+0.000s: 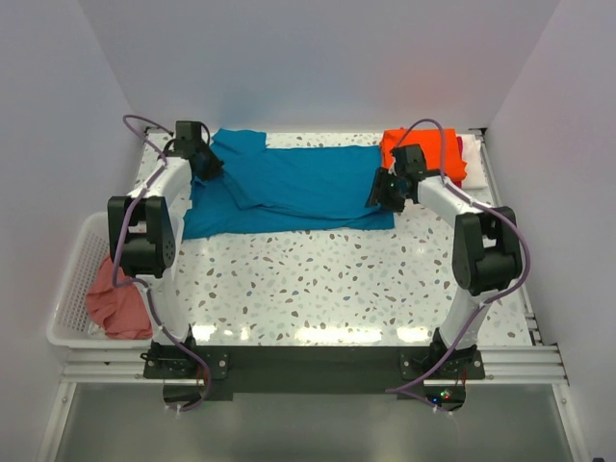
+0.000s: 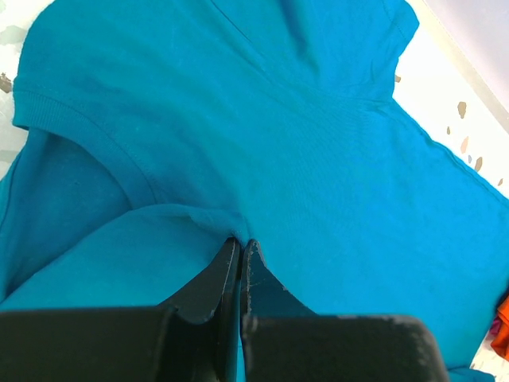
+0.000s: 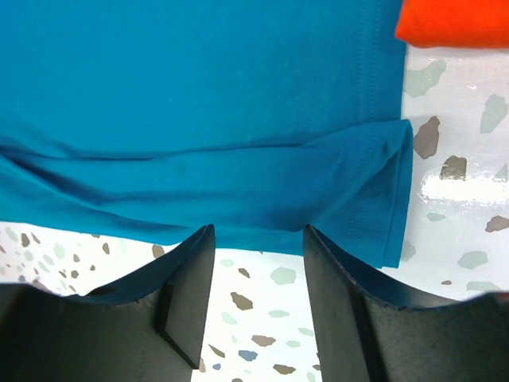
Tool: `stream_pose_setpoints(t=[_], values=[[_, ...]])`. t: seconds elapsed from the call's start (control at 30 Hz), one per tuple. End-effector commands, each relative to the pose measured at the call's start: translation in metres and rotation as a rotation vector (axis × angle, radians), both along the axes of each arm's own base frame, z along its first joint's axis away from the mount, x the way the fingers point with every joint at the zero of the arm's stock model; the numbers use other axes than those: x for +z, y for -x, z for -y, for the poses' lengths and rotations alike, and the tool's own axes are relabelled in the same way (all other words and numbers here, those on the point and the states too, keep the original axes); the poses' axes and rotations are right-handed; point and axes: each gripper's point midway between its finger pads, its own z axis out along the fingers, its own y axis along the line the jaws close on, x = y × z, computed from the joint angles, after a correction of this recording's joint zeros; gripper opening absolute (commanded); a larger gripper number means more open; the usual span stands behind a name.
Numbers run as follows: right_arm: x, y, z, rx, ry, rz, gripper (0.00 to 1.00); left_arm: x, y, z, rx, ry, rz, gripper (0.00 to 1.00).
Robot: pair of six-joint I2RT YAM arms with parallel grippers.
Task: Fold and stack the t-shirts
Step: Fold the tshirt
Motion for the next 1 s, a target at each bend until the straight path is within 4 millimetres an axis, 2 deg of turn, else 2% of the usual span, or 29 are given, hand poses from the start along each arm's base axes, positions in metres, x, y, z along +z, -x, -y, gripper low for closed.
stream_pose_setpoints(t=[0.0,0.03,0.13,0.4,0.7,0.97], values=[[0.016,-0.001,0.001,0.025,0.058,0.052,0.53,0.016,-0.016,-0.001,0.002,0.017,0.066,0.0],[0.014,0.001,0.001,0.024,0.062,0.045,0.54,0.016,-0.017,-0.013,0.024,0.016,0.066,0.0],[0.01,0.004,0.003,0.018,0.101,0.034,0.54,0.016,-0.017,-0.014,0.024,0.016,0.066,0.0],[0.013,0.006,0.014,-0.013,0.279,0.055,0.5,0.011,-0.014,-0.014,0.016,0.017,0.057,0.0],[0.012,-0.004,0.018,-0.03,0.354,0.075,0.5,0.011,-0.015,-0.014,0.01,0.019,0.06,0.0],[0.01,-0.016,0.017,-0.028,0.374,0.08,0.38,0.012,-0.015,-0.014,0.006,0.023,0.062,0.0]])
